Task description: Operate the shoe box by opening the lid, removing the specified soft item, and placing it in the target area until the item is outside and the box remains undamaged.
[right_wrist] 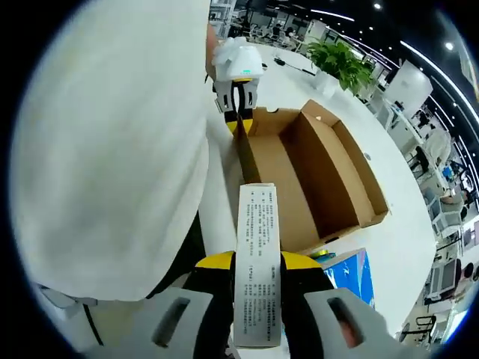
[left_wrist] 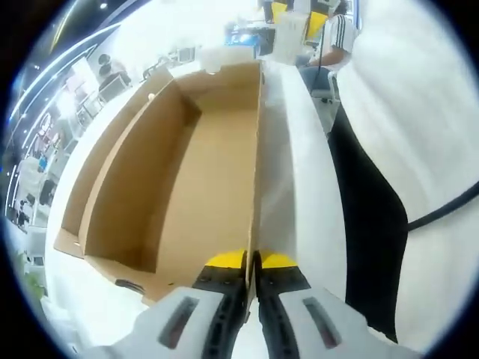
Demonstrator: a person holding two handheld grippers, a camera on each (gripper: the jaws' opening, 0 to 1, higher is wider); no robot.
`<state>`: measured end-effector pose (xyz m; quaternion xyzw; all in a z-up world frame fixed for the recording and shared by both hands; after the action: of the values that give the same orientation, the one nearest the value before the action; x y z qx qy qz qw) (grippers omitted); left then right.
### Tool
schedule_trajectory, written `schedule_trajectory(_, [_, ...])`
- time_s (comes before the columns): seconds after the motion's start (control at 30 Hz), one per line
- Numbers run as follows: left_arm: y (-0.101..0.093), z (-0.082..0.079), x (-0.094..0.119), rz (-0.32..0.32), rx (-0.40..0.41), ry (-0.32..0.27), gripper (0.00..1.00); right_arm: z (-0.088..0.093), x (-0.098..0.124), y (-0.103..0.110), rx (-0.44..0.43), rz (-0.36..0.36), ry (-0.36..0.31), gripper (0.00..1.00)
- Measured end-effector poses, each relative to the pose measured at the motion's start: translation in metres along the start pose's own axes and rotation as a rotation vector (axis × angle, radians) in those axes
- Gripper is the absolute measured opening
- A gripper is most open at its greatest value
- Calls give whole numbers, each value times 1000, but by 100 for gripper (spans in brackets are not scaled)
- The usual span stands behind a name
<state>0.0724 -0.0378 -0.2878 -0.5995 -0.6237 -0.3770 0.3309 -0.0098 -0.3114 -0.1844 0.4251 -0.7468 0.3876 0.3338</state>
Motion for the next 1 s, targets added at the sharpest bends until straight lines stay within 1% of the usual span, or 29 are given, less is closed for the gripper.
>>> schedule_trajectory(0.07, [0, 0, 0, 4, 1, 0, 3, 5, 5, -4, -20, 14, 3, 20])
schedule_trajectory(0.13, [0, 0, 0, 6, 0, 2, 3, 9, 9, -7, -24, 23, 22, 20])
schedule_trajectory(0.17, [0, 0, 0, 5, 0, 2, 3, 16, 13, -8, 9, 22, 79, 20])
schedule_trajectory(0.23, [0, 0, 0, 5, 1, 2, 3, 27, 19, -11, 60, 23, 162, 20])
schedule_trajectory(0.27, [0, 0, 0, 5, 1, 3, 3, 28, 20, -12, 66, 25, 166, 20])
schedule_trajectory(0.3, [-1, -1, 0, 3, 3, 4, 3, 29, 23, -15, 52, 33, 152, 20])
schedule_trajectory(0.37, [-1, 0, -1, 1, 2, 5, 3, 31, 31, -18, 44, 35, 146, 20])
schedule_trajectory(0.5, [0, 0, 0, 6, 3, 6, 3, 34, 35, -16, 59, 17, 168, 20])
schedule_trajectory(0.6, [0, 0, -1, 6, 2, 6, 3, 38, 31, -12, 59, 9, 182, 20])
schedule_trajectory(0.73, [0, 0, 0, 5, 1, 8, 3, 42, 22, -12, 69, 18, 187, 20])
schedule_trajectory(0.8, [0, 0, 0, 8, 2, 8, 3, 46, 16, -10, 53, 6, 187, 20])
schedule_trajectory(0.87, [0, 0, 0, 9, 2, 8, 3, 51, 6, -8, 61, 2, 196, 20])
schedule_trajectory(1.0, [0, 0, 0, 6, 3, 9, 3, 56, -9, -1, 59, -27, 190, 20])
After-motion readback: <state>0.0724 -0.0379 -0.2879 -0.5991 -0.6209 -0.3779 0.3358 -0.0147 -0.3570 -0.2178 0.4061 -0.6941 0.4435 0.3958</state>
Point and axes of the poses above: the point that each gripper's makers call its tool centre point, and the gripper's own axes: x roughly backward along the fingers, y roughly to its left, z roughly out of its underside, the point moved 6 cm from there along x, roughly backward along the fingers, and after that the axes turned 3 degrees about z, right-handed, at the moved point
